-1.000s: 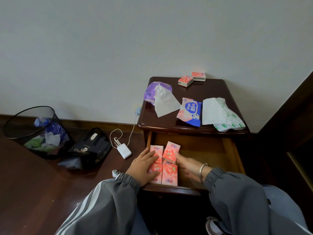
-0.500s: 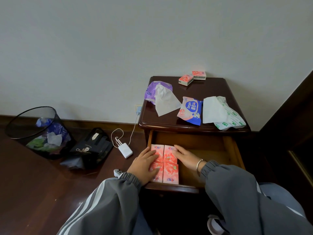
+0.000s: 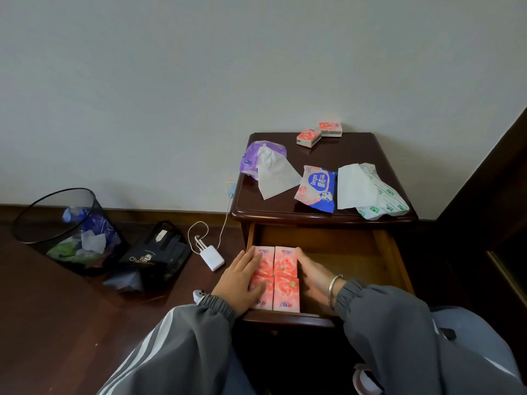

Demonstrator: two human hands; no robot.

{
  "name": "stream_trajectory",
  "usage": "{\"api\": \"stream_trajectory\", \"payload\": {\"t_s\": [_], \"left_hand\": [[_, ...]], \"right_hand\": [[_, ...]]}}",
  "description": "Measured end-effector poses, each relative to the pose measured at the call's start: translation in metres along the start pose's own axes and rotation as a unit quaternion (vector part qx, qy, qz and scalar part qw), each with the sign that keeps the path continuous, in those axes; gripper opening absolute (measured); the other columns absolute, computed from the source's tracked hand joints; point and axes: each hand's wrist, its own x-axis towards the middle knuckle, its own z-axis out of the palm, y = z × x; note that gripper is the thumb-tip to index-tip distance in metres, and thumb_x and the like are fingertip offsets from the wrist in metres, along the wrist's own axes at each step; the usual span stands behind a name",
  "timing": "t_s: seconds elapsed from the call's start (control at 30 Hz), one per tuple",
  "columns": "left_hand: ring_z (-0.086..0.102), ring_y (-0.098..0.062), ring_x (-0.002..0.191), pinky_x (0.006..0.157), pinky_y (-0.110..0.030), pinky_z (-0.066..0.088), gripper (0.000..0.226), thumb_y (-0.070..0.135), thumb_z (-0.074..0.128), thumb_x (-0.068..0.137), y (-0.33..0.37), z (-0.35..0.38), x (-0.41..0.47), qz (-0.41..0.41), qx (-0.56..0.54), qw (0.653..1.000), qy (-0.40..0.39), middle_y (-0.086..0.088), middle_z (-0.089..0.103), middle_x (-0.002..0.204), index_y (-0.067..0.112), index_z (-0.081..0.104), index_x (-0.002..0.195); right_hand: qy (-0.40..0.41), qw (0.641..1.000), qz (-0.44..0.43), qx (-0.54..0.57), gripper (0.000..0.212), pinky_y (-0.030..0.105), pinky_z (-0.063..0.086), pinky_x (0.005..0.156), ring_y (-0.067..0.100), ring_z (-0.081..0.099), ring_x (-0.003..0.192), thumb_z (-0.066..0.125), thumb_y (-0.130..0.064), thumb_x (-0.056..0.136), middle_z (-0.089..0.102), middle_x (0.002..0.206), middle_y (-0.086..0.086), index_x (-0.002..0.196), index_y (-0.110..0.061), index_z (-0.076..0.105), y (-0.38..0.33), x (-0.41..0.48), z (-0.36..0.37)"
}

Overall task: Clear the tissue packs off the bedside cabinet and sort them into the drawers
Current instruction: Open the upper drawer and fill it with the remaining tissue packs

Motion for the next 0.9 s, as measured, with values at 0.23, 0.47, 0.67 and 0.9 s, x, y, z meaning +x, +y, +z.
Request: {"api": "stream_trajectory", "payload": {"t_s": [0.23, 0.47, 0.67, 0.9], "left_hand": [[0.032, -0.009, 0.138, 0.113, -0.024, 0.026, 0.052, 0.036, 0.053, 0.093, 0.014, -0.042, 0.017, 0.069, -0.028, 0.992, 0.105, 0.007, 0.036, 0.15, 0.024, 0.04, 0.142], [0.051, -0.01, 0.108, 0.091, -0.018, 0.035, 0.031, 0.024, 0.053, 0.093, 0.062, -0.114, 0.125, 0.114, -0.02, 0.968, 0.223, 0.001, 0.058, 0.121, 0.016, 0.057, 0.123], [0.055, -0.018, 0.105, 0.087, -0.017, 0.037, 0.025, 0.017, 0.051, 0.094, 0.104, -0.126, 0.244, 0.13, -0.022, 0.967, 0.219, -0.005, 0.061, 0.112, 0.009, 0.061, 0.115], [0.05, -0.034, 0.117, 0.099, -0.04, 0.04, 0.038, 0.025, 0.05, 0.094, 0.13, -0.125, 0.382, 0.013, -0.044, 0.986, 0.158, -0.017, 0.053, 0.126, 0.003, 0.053, 0.125]], "right_hand": [[0.007, 0.97, -0.196, -0.142, 0.058, 0.029, 0.042, 0.101, 0.009, 0.053, 0.123, 0.026, -0.061, 0.087, 0.054, 0.136, -0.007, 0.125, -0.029, 0.055, -0.057, -0.059, -0.07], [0.242, 0.868, -0.327, -0.285, 0.016, 0.009, 0.043, 0.079, 0.008, 0.061, 0.091, 0.055, -0.017, 0.092, 0.069, 0.105, 0.0, 0.099, -0.016, 0.069, -0.155, -0.036, -0.164], [0.344, 0.805, -0.309, -0.372, 0.02, 0.021, 0.039, 0.081, 0.02, 0.061, 0.098, 0.055, -0.013, 0.088, 0.069, 0.108, 0.007, 0.103, -0.013, 0.068, -0.235, 0.051, -0.208], [0.347, 0.745, -0.308, -0.479, 0.027, 0.035, 0.042, 0.091, 0.031, 0.055, 0.109, 0.042, -0.012, 0.093, 0.062, 0.117, 0.014, 0.107, -0.008, 0.064, -0.315, 0.163, -0.235]]}}
